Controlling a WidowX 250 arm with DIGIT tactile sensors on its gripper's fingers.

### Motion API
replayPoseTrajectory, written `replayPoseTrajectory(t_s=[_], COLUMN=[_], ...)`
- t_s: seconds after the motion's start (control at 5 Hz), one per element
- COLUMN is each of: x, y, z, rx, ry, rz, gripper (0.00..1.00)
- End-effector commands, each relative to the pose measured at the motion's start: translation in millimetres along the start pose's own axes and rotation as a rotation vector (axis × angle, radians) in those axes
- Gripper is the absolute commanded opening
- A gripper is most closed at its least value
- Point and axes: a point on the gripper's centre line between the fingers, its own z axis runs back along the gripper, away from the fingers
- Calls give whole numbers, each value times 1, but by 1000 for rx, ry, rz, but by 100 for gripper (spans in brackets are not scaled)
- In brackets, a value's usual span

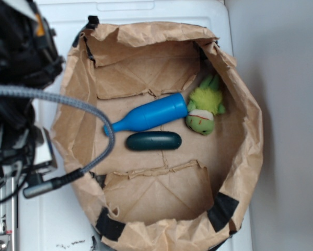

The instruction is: Grab the blue bottle.

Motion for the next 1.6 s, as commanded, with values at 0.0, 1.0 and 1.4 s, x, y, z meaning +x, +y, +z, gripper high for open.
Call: replayPoseTrajectory(t_s=[0.0,1.0,1.4], x=[2,62,111], y=[4,-19,-20], z=[5,-48,-93], rx=[-3,14,20], ry=[-21,-42,-96], rz=[15,-43,-75], gripper=[100,100,100])
